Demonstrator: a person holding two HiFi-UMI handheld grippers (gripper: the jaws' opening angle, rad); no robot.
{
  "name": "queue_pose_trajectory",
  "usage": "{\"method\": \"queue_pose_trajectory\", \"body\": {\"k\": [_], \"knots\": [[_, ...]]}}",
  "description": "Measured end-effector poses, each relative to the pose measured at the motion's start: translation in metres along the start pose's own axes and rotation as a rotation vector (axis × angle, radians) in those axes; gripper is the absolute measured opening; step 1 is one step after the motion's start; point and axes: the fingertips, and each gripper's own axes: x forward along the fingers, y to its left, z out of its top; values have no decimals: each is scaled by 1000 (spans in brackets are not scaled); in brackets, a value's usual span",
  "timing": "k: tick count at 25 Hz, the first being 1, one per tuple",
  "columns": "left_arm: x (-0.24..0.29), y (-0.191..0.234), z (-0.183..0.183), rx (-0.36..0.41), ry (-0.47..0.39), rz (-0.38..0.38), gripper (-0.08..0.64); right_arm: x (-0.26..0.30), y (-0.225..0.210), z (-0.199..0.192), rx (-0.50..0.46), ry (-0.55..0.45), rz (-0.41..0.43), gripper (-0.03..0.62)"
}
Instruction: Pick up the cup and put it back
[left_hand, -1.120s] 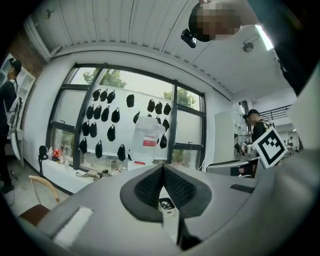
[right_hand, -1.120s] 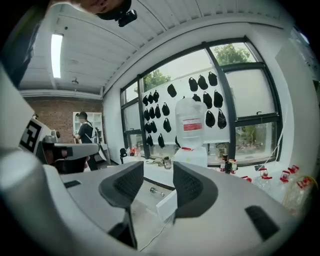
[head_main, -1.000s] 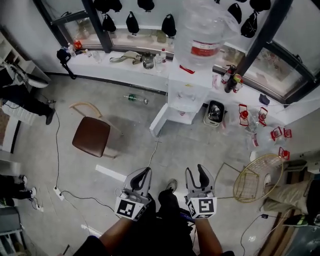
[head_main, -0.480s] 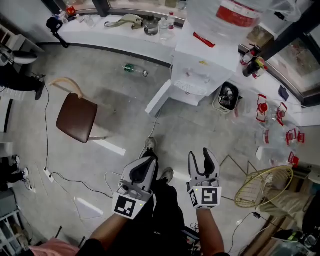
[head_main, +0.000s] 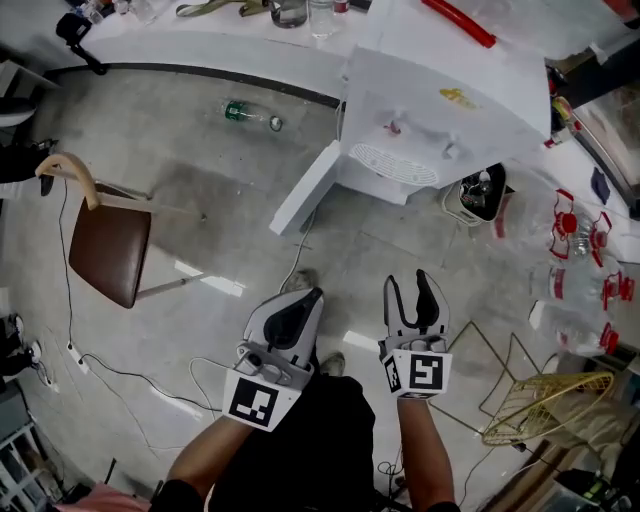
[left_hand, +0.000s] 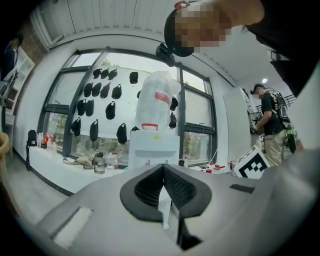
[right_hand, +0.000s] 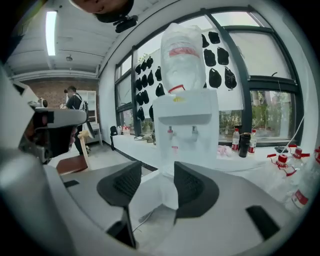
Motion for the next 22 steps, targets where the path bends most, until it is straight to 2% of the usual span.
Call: {"method": "queue_pose_trajectory", "body": {"k": [10,13,17,22], "knots": [[111,49,-144,18,-33,-113,6,145,-57,-146,-3,2,-41,202],[136,65,-178,10,-67,-102,6,186,-69,-188,-12,2,-40,213],[163,77,-216,46,-83,-97,6,236,-89,-246,-32,16,-55,239],[180,95,-237,10,-106,-69,6,289,-108,-303,-50,57,-71,276]]}}
